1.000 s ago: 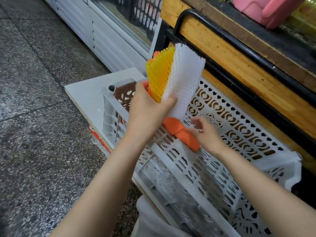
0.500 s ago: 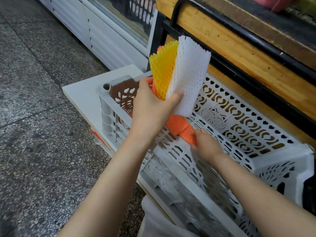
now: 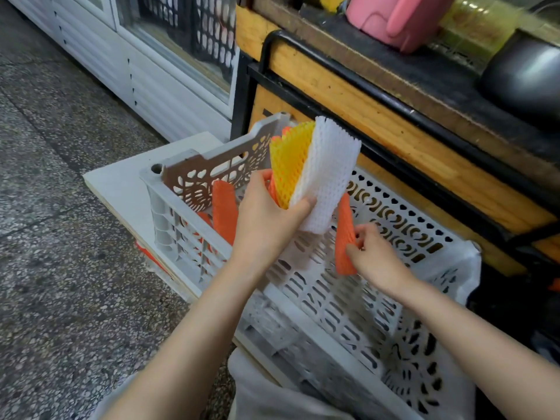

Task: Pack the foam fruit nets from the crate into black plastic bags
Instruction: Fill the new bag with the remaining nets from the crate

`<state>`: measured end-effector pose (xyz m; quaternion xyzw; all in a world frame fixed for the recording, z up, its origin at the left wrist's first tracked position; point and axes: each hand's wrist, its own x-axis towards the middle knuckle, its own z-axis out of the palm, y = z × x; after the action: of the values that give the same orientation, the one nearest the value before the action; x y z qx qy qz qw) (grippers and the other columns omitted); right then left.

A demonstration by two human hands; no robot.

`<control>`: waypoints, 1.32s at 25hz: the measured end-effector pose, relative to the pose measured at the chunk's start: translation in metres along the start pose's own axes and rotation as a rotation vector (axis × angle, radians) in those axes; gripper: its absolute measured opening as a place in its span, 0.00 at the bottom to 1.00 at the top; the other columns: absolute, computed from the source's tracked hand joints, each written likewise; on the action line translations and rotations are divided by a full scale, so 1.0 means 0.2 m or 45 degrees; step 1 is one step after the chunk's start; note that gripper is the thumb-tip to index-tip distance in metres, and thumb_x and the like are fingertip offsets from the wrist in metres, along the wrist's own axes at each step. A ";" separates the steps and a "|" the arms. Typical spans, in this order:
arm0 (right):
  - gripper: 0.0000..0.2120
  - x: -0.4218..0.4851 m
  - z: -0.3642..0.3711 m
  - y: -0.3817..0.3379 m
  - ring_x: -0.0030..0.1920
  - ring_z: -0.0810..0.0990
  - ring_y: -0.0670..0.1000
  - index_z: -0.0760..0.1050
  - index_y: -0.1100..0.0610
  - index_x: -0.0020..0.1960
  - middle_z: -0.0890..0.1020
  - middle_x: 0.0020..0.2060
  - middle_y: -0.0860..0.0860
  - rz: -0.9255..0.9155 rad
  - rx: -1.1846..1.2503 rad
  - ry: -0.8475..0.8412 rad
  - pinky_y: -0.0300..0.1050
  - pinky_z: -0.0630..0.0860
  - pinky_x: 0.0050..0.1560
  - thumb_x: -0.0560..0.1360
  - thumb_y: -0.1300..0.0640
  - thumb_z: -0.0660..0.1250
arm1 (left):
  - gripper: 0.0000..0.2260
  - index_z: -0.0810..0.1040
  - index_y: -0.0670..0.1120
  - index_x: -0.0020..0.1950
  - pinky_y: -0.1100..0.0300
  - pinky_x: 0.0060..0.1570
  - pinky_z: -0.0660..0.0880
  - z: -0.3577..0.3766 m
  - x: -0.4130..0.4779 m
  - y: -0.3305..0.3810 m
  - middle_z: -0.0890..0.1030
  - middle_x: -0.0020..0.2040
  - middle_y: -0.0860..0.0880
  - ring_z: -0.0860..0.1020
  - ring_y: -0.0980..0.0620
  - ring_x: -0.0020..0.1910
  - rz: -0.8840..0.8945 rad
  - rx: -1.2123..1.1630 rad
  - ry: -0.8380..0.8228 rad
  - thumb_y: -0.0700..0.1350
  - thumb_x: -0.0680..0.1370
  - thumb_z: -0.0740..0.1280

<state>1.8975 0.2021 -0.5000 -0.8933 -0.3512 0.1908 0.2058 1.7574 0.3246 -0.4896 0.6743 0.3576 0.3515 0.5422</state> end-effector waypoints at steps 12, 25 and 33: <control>0.20 -0.59 -0.30 0.02 0.44 0.73 0.34 0.60 0.46 0.66 0.71 0.48 0.40 -0.315 0.120 0.246 0.23 0.70 0.39 0.78 0.54 0.62 | 0.27 0.64 0.53 0.58 0.49 0.45 0.80 0.29 -0.39 0.17 0.76 0.52 0.50 0.80 0.50 0.47 -0.038 -0.010 -0.389 0.58 0.67 0.73; 0.23 -1.16 -0.75 0.46 0.56 0.72 0.42 0.65 0.49 0.66 0.68 0.54 0.44 -0.414 0.045 0.834 0.39 0.70 0.57 0.74 0.59 0.67 | 0.31 0.69 0.49 0.56 0.54 0.55 0.75 0.80 -0.78 0.76 0.79 0.52 0.52 0.78 0.54 0.52 0.343 -0.105 -0.439 0.57 0.57 0.72; 0.31 -1.41 -1.11 1.13 0.66 0.65 0.65 0.61 0.66 0.70 0.67 0.65 0.65 0.502 -0.215 1.032 0.56 0.61 0.66 0.75 0.53 0.67 | 0.30 0.68 0.46 0.63 0.54 0.56 0.71 1.22 -1.01 1.12 0.75 0.58 0.48 0.74 0.49 0.58 0.851 0.102 -0.546 0.48 0.66 0.76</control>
<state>1.9371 -0.2008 -0.3713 -0.9592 -0.0801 -0.1681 0.2128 1.8899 -0.0018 -0.3270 0.8322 0.0105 0.3455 0.4335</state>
